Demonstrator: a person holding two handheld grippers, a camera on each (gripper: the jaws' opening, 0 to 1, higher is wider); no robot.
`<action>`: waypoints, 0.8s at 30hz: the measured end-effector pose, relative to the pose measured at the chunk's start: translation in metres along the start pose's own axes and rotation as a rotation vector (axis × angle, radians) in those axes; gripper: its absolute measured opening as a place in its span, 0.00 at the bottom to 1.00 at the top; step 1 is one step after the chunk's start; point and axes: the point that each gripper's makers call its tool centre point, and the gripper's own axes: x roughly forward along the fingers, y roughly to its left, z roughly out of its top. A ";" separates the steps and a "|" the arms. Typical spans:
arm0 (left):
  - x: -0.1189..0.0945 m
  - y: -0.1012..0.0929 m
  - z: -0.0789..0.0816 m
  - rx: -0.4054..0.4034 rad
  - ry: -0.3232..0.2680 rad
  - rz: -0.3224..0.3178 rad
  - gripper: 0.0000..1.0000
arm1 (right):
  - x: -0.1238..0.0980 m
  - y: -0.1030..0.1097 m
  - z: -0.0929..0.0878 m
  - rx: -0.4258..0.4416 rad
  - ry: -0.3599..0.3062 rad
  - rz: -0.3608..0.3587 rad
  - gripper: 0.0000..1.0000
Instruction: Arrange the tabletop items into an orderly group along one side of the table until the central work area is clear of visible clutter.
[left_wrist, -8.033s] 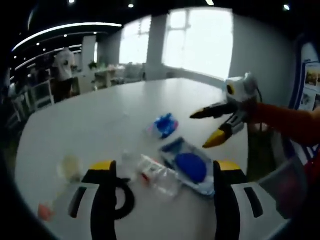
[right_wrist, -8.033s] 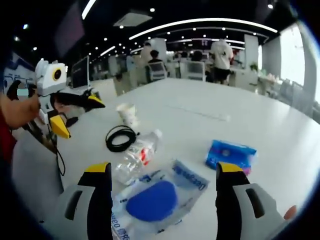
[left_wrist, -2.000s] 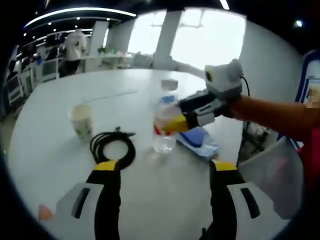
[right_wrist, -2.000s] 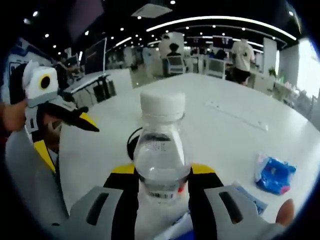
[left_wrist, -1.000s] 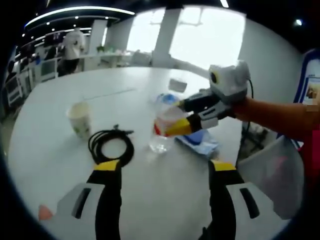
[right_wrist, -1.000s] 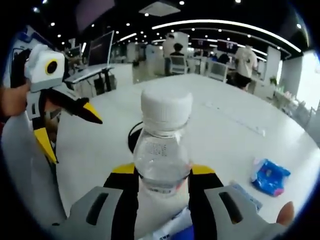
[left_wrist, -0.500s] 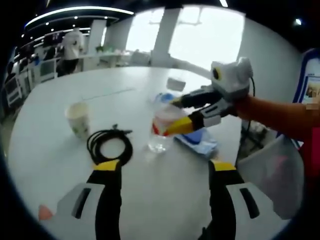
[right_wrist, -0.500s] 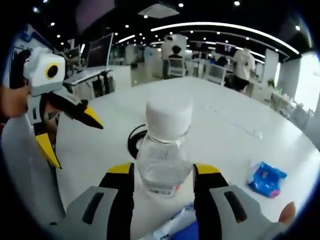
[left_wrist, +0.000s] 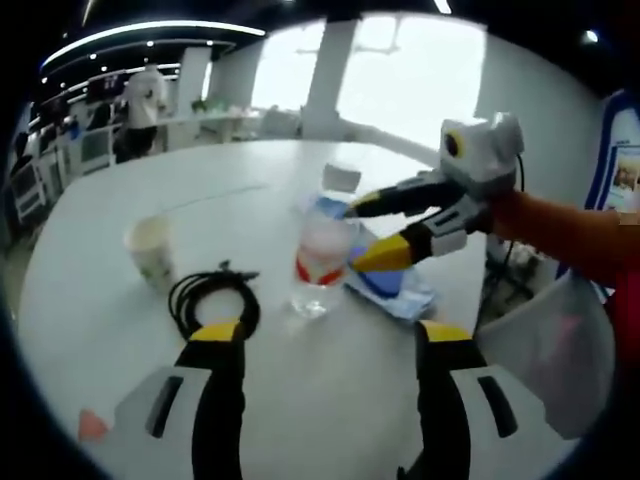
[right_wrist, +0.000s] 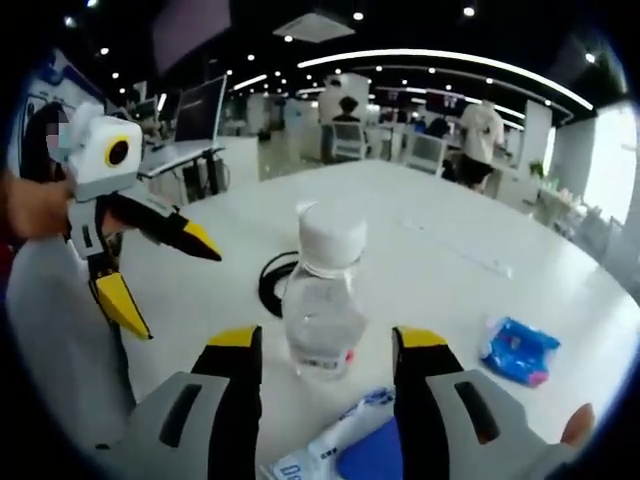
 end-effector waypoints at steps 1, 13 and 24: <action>0.003 -0.004 0.000 0.015 0.004 -0.002 0.67 | -0.005 -0.001 0.000 0.001 -0.006 -0.005 0.53; 0.031 -0.014 0.028 0.081 -0.015 0.028 0.69 | -0.038 -0.019 -0.001 0.031 -0.051 -0.054 0.53; 0.063 -0.007 0.044 0.108 -0.055 0.086 0.66 | -0.056 -0.032 -0.006 0.047 -0.068 -0.080 0.52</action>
